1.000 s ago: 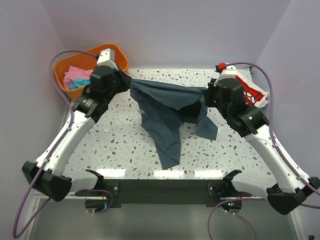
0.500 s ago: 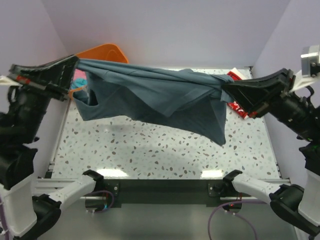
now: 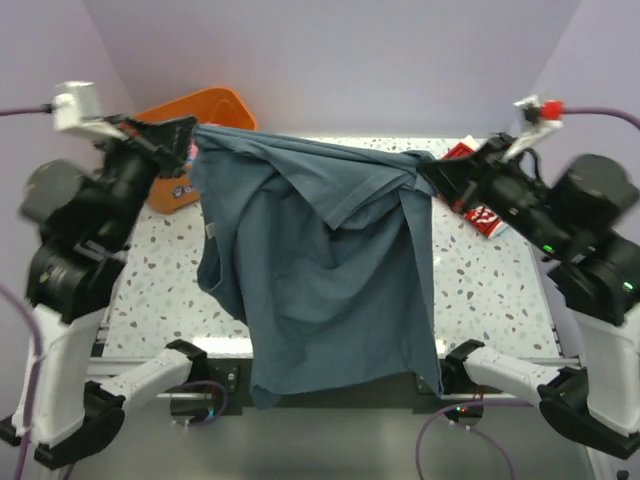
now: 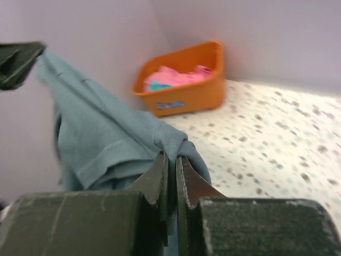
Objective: Fold and stack the t-shirts
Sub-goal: Flatten the tshirt out
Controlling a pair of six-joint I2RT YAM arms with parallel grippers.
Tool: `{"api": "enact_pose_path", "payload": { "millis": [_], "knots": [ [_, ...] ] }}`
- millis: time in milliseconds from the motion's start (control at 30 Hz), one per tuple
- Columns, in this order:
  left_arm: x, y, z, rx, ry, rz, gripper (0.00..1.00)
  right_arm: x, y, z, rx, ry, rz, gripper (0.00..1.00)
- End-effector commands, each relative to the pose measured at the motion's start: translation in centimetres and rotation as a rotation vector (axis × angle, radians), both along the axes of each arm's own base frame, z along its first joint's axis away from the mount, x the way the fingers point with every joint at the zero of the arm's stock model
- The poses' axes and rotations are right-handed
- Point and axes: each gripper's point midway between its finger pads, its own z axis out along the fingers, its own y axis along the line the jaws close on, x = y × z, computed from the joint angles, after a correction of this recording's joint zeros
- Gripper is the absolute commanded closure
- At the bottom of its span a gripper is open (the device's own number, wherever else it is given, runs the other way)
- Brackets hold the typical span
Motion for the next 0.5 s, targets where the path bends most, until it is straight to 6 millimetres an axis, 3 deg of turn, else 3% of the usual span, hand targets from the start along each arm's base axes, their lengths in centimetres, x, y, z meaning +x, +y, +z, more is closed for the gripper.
{"api": "enact_pose_path", "payload": {
  "millis": [0,33,67,100,133,167,200,233,267,300,333,367,400,433,467],
  "knots": [
    [10.9,1.1,-10.6,0.077,0.263,0.288,1.00,9.7,-4.2,-10.9,-0.252,0.242,-0.476,1.00],
    [13.1,0.6,-13.3,0.096,0.316,0.308,1.00,12.7,-4.5,-13.6,-0.297,0.293,-0.549,1.00],
    [15.3,0.1,-17.2,0.139,0.394,0.334,1.00,14.8,-5.1,-16.1,-0.329,0.339,-0.595,1.00],
    [19.0,-1.2,-22.9,0.213,0.510,0.349,1.00,16.3,-4.3,-20.3,-0.343,0.432,-0.527,1.00],
    [20.8,-1.9,-25.8,0.249,0.568,0.350,0.95,18.9,-4.2,-21.7,-0.277,0.454,-0.523,1.00],
    [22.7,-2.3,-26.7,0.269,0.595,0.355,0.80,22.1,-6.0,-26.9,-0.295,0.571,-0.558,0.99],
    [25.5,-3.3,-32.2,0.338,0.707,0.358,0.30,23.7,-6.1,-28.3,-0.290,0.591,-0.553,0.84],
    [25.6,-3.4,-34.5,0.393,0.801,0.355,0.00,25.1,-6.7,-30.1,-0.313,0.624,-0.562,0.65],
    [27.2,-3.8,-32.6,0.371,0.782,0.379,0.00,27.1,-6.6,-31.7,-0.341,0.654,-0.562,0.49],
    [27.7,-4.0,-34.8,0.409,0.837,0.377,0.00,27.8,-6.4,-32.5,-0.366,0.667,-0.548,0.32],
    [28.1,-4.3,-34.5,0.412,0.824,0.364,0.00,27.8,-6.2,-33.1,-0.405,0.687,-0.526,0.02],
    [28.0,-4.5,-34.7,0.422,0.821,0.353,0.00,28.3,-6.2,-32.6,-0.408,0.680,-0.524,0.01],
    [27.9,-4.7,-32.8,0.392,0.761,0.346,0.00,28.2,-6.1,-32.9,-0.412,0.684,-0.518,0.01],
    [27.4,-4.7,-32.7,0.389,0.750,0.337,0.00,28.2,-5.8,-32.6,-0.395,0.668,-0.501,0.01],
    [26.3,-4.6,-34.6,0.405,0.777,0.319,0.00,27.3,-5.6,-33.7,-0.396,0.686,-0.481,0.01]
  ]
}}
